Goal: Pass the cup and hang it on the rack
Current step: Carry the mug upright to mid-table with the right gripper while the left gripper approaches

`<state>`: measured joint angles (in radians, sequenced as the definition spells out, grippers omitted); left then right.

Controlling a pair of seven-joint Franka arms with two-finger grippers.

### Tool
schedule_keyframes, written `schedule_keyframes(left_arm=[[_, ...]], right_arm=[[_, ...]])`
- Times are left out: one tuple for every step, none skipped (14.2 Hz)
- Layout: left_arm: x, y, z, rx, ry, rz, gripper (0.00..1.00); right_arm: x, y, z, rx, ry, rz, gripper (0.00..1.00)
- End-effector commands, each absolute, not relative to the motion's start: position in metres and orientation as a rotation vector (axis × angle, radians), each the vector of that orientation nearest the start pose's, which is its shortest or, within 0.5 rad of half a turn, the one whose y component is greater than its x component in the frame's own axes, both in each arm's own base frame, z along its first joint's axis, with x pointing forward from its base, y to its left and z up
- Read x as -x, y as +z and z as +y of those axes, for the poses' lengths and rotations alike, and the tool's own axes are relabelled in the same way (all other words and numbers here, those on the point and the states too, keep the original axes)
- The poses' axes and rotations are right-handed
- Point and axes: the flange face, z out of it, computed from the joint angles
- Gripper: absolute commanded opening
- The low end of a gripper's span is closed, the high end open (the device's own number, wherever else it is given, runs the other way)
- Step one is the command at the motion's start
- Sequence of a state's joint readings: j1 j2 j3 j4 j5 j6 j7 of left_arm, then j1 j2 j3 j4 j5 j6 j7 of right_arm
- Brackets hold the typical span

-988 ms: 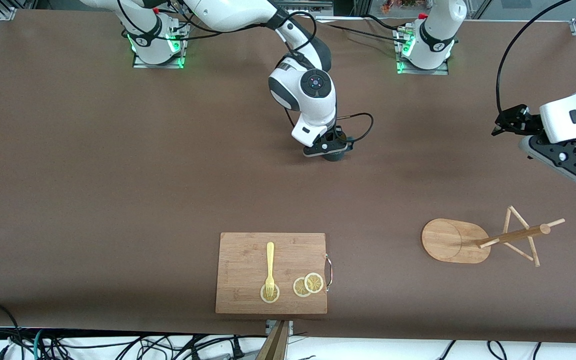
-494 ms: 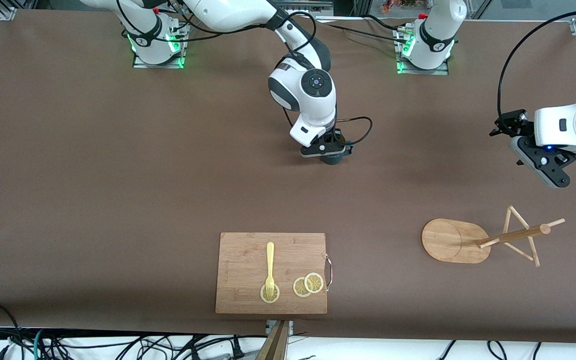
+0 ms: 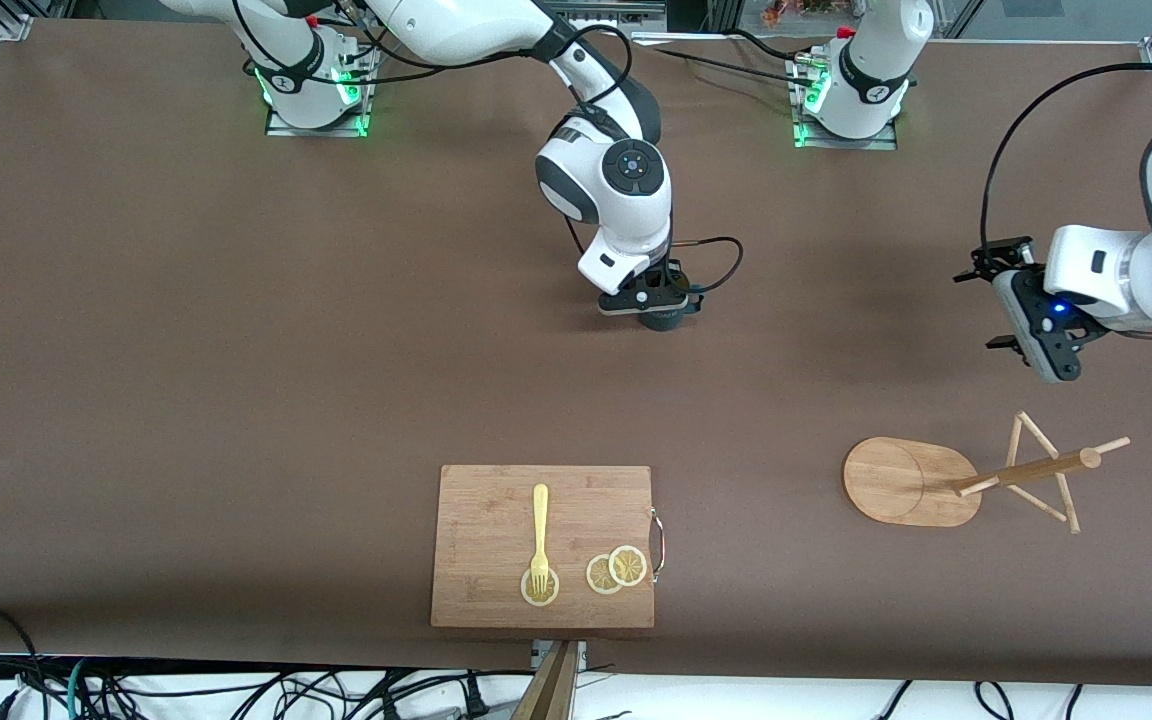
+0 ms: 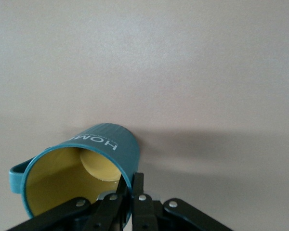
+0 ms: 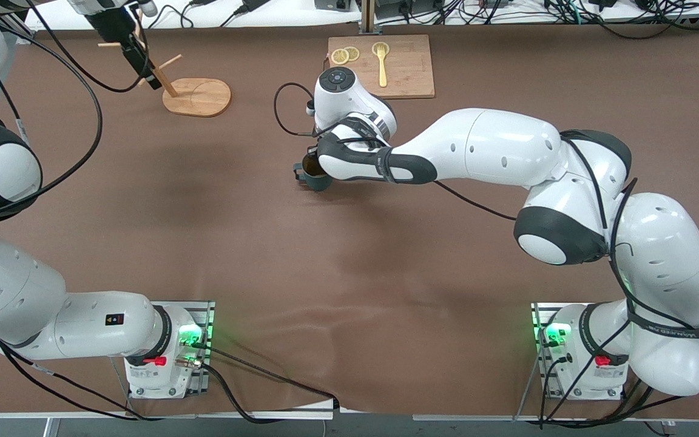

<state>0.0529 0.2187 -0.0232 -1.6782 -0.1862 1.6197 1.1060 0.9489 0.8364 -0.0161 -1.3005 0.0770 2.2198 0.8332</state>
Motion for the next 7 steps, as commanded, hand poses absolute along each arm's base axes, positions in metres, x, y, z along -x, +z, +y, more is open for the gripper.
schedule_keyframes(left_arm=[[-0.587,0.440,-0.026,2.916,0.135,1.879,1.00],[-0.584,0.429,-0.030,2.908,0.101,1.938,1.00],[-0.579,0.415,-0.033,2.944,0.060,1.966,1.00],[-0.572,0.404,-0.037,2.987,0.003,1.987,1.00],[-0.564,0.394,-0.039,3.021,-0.042,1.968,1.00],[-0.556,0.386,-0.045,3.041,-0.084,1.963,1.00],[-0.553,0.380,-0.059,2.999,-0.121,2.041,1.00]], right_arm=[[-0.450,0.258,0.611,3.044,-0.037,-0.055,0.41],[-0.450,0.264,0.610,3.049,-0.031,-0.045,0.43],[-0.452,0.268,0.608,3.059,-0.024,-0.040,0.48],[-0.455,0.277,0.605,3.059,-0.020,-0.031,0.54],[-0.455,0.287,0.603,3.057,-0.021,-0.032,0.63],[-0.462,0.298,0.596,3.066,-0.016,-0.019,0.63],[-0.472,0.312,0.584,3.071,-0.005,0.006,0.69]])
